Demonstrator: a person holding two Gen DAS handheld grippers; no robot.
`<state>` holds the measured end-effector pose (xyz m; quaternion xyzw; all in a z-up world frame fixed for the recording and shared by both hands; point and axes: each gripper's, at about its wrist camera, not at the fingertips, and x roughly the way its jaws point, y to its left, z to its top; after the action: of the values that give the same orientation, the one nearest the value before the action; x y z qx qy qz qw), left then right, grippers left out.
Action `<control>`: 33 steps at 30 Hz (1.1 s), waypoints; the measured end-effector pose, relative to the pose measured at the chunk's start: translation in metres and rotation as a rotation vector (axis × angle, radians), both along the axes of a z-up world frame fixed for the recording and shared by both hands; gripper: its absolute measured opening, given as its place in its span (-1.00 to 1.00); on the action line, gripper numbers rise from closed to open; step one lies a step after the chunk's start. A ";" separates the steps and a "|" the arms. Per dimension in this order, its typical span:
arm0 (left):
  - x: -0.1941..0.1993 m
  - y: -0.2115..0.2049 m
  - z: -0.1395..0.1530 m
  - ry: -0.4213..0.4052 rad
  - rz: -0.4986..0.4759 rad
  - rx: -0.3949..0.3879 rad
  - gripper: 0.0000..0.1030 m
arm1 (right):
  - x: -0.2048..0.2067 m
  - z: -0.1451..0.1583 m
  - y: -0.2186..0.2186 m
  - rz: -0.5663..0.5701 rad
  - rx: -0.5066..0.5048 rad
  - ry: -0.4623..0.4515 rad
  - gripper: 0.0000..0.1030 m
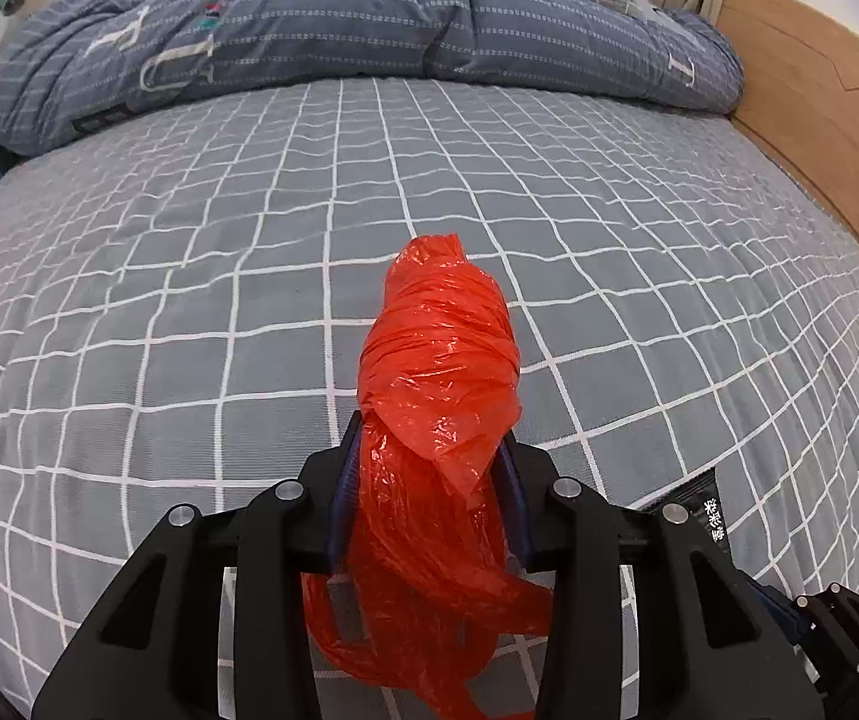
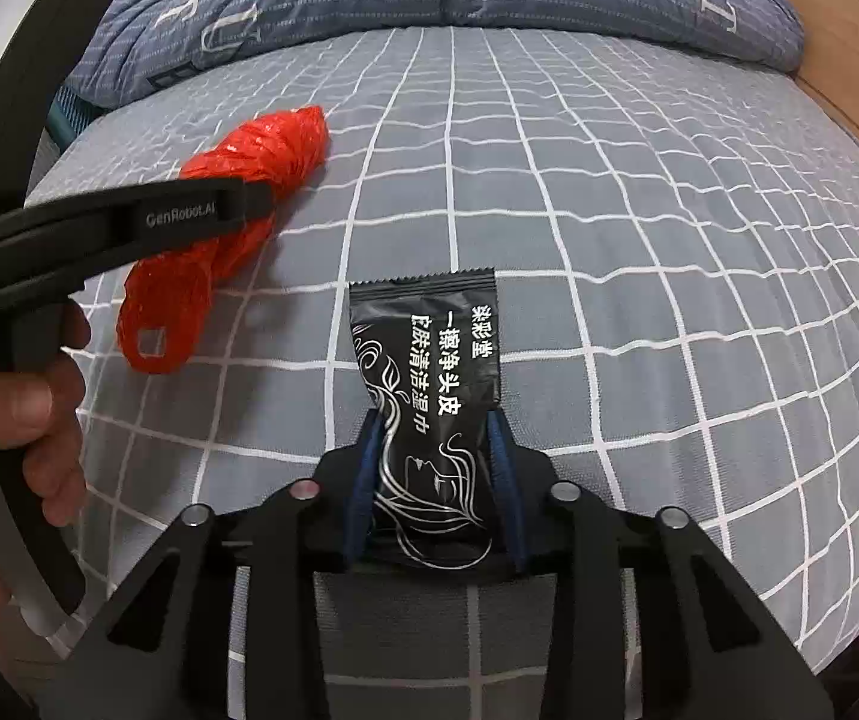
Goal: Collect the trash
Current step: 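Grasp the red plastic bag with the left tool while the right tool grasps the black sachet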
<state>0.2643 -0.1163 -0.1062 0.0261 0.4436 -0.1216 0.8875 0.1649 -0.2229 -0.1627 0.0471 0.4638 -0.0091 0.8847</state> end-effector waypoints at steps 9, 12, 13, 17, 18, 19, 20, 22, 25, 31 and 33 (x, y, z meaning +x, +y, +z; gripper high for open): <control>-0.013 0.014 0.015 -0.015 0.029 -0.003 -0.26 | 0.000 -0.001 0.002 0.007 -0.008 0.013 -0.76; -0.021 0.017 0.020 -0.018 0.030 -0.001 -0.26 | -0.001 0.001 0.000 0.001 0.001 0.010 -0.79; -0.024 0.018 0.021 -0.019 0.029 0.000 -0.26 | -0.001 0.002 0.001 0.000 0.001 0.006 -0.79; -0.036 0.024 0.026 -0.017 0.034 -0.005 -0.26 | -0.006 0.011 0.003 -0.005 -0.002 -0.014 -0.79; -0.038 0.025 0.026 -0.017 0.035 -0.006 -0.26 | -0.008 0.015 0.004 -0.006 -0.010 -0.024 -0.79; -0.041 0.027 0.027 -0.019 0.037 -0.005 -0.26 | -0.009 0.018 0.005 -0.006 -0.016 -0.032 -0.79; -0.044 0.028 0.028 -0.021 0.039 -0.003 -0.26 | -0.012 0.022 0.006 -0.004 -0.025 -0.044 -0.79; -0.051 0.033 0.031 -0.022 0.044 -0.006 -0.26 | -0.016 0.029 0.008 -0.002 -0.036 -0.060 -0.79; -0.062 0.042 0.036 -0.021 0.053 -0.022 -0.26 | -0.022 0.041 0.011 0.002 -0.043 -0.087 -0.79; -0.087 0.056 0.050 -0.040 0.068 -0.037 -0.26 | -0.040 0.061 0.023 0.021 -0.069 -0.142 -0.79; -0.096 0.061 0.056 -0.048 0.070 -0.037 -0.26 | -0.047 0.066 0.027 0.027 -0.077 -0.156 -0.79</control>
<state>0.1681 -0.0555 -0.0501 -0.0031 0.4205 -0.0979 0.9020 0.1180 -0.1960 -0.0967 0.0077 0.3933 -0.0113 0.9193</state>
